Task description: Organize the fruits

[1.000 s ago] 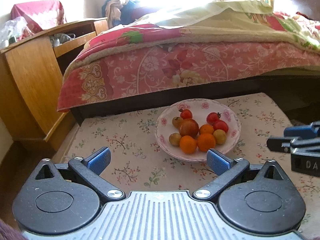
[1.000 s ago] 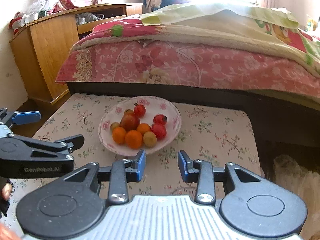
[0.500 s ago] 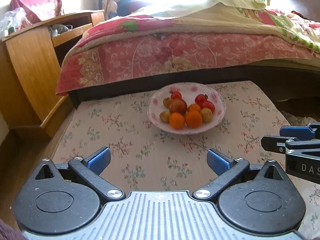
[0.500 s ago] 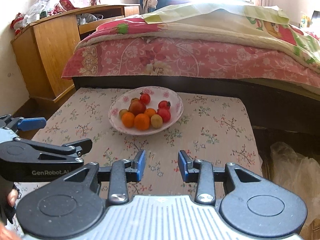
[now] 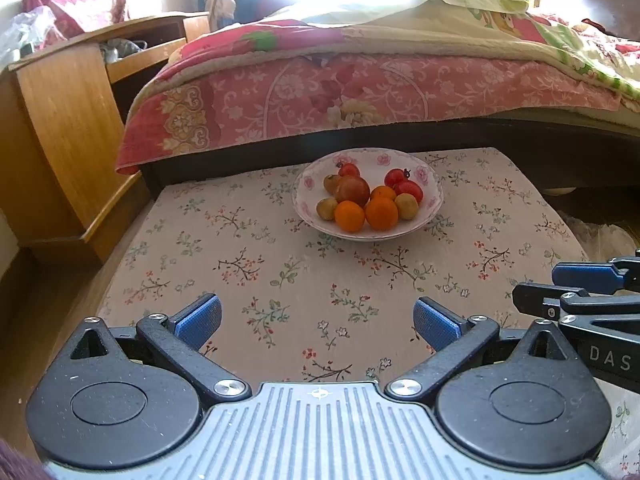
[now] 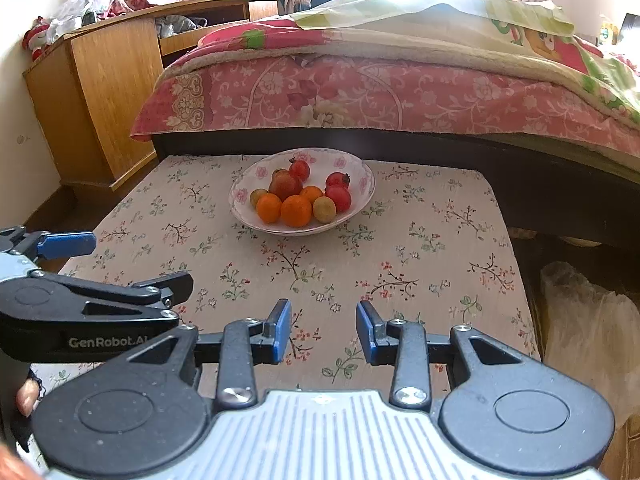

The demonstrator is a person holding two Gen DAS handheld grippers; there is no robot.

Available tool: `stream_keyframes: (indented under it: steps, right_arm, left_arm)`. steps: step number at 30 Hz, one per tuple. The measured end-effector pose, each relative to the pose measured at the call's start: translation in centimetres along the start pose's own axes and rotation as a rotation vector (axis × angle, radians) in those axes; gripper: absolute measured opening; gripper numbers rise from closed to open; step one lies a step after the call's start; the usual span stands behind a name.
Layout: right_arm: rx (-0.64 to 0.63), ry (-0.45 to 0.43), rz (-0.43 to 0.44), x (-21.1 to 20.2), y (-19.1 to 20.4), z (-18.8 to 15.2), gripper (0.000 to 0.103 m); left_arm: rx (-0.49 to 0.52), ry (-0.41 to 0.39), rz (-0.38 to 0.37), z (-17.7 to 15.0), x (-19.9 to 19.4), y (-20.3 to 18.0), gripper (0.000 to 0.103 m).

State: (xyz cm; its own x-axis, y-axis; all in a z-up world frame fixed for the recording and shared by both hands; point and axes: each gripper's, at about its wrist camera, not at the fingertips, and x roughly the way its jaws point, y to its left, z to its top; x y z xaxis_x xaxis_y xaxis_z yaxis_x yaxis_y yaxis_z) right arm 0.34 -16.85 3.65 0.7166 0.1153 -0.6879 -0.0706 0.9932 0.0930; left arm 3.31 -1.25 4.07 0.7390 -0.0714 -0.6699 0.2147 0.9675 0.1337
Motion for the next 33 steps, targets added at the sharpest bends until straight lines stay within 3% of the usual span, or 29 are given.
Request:
stream_keyframes:
  steps: [33]
  right_arm:
    - [-0.015,0.028,-0.002,-1.1,1.3,-1.9,0.039]
  left_arm:
    - [-0.009,0.01,0.005,-1.8,-1.8,0.1,0.103]
